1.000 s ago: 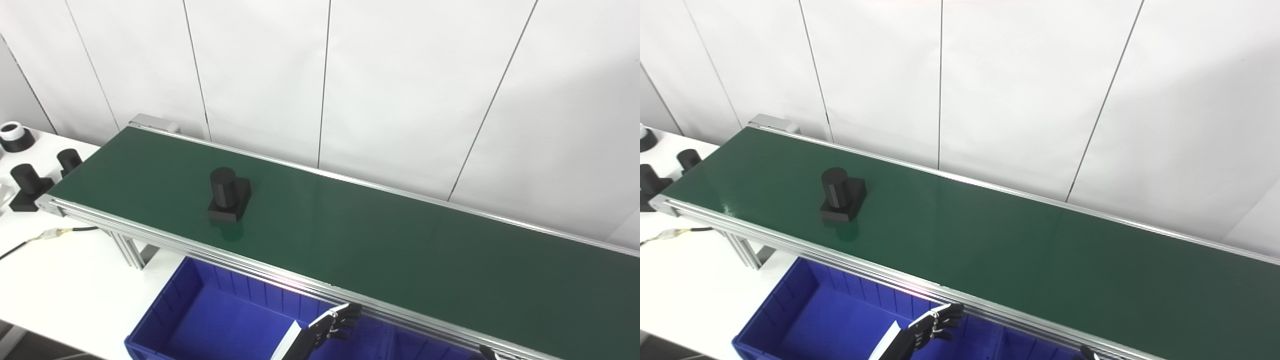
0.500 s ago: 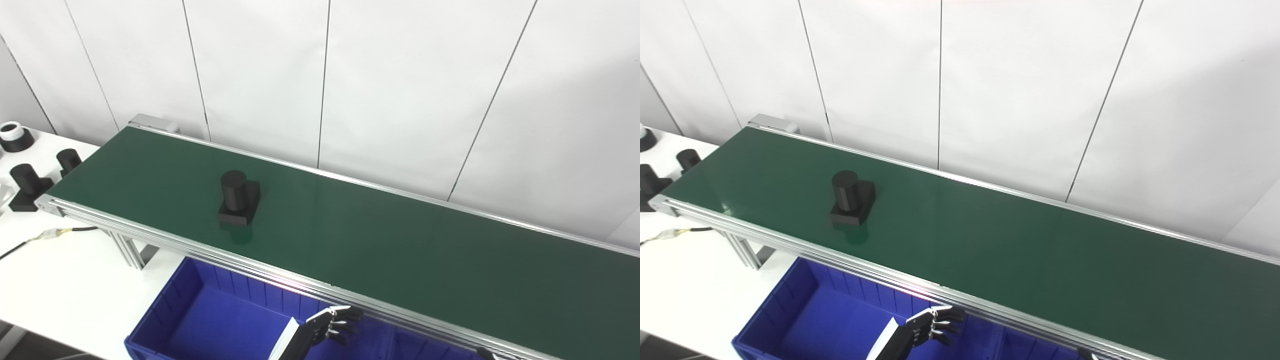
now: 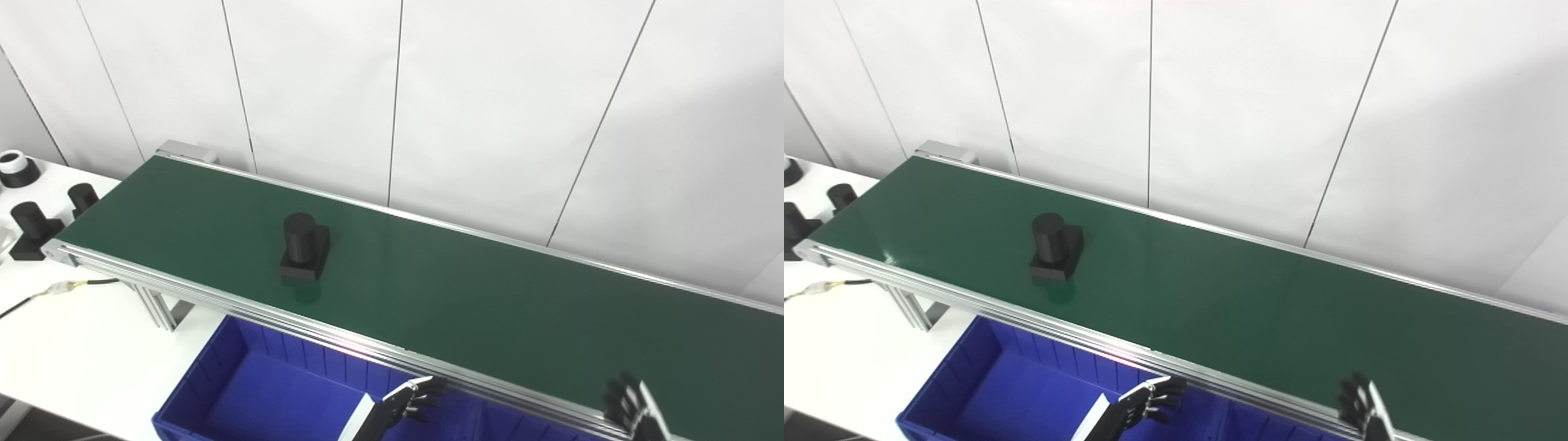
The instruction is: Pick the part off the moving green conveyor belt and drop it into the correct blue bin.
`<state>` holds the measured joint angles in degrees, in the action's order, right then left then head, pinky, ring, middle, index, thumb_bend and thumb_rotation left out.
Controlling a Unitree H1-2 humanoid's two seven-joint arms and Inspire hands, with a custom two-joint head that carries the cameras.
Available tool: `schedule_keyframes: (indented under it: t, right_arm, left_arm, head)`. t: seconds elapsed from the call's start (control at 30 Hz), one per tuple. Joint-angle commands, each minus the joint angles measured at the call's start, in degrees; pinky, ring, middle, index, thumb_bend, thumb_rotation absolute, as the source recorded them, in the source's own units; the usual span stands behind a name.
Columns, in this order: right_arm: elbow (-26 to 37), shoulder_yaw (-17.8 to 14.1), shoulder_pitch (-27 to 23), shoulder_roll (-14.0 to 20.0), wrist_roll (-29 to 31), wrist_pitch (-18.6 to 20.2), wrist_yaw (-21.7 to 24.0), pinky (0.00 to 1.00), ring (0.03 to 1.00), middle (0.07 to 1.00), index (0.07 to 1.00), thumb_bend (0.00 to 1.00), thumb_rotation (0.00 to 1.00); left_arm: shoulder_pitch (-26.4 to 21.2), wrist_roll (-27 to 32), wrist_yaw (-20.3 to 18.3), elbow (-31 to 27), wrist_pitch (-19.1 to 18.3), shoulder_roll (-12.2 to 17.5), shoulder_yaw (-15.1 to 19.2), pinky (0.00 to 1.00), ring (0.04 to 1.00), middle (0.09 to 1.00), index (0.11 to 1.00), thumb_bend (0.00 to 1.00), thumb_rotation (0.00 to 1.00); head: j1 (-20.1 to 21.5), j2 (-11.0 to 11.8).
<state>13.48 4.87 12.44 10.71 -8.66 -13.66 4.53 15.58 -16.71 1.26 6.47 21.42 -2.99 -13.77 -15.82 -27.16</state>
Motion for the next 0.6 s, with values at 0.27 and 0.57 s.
schedule_keyframes:
  t: [0.27, 0.57]
  right_arm:
    - [4.1, -0.4, -9.1, 0.8, 0.7, 4.6, 2.9, 0.86, 0.894, 0.915, 0.968, 0.84, 0.48]
    - [4.4, 0.8, -16.3, 0.7, 0.5, 10.8, 5.6, 0.83, 0.890, 0.908, 0.957, 0.83, 0.44]
  left_arm:
    - [-1.9, 3.5, 1.1, 2.3, 3.8, -2.3, 0.0, 0.74, 0.820, 0.832, 0.816, 0.89, 0.89]
    - [-2.8, 3.0, 1.6, 4.0, 4.5, -2.9, -0.3, 0.77, 0.835, 0.848, 0.825, 0.86, 0.94]
  head:
    - [0.2, 0.2]
    - [0.1, 0.5]
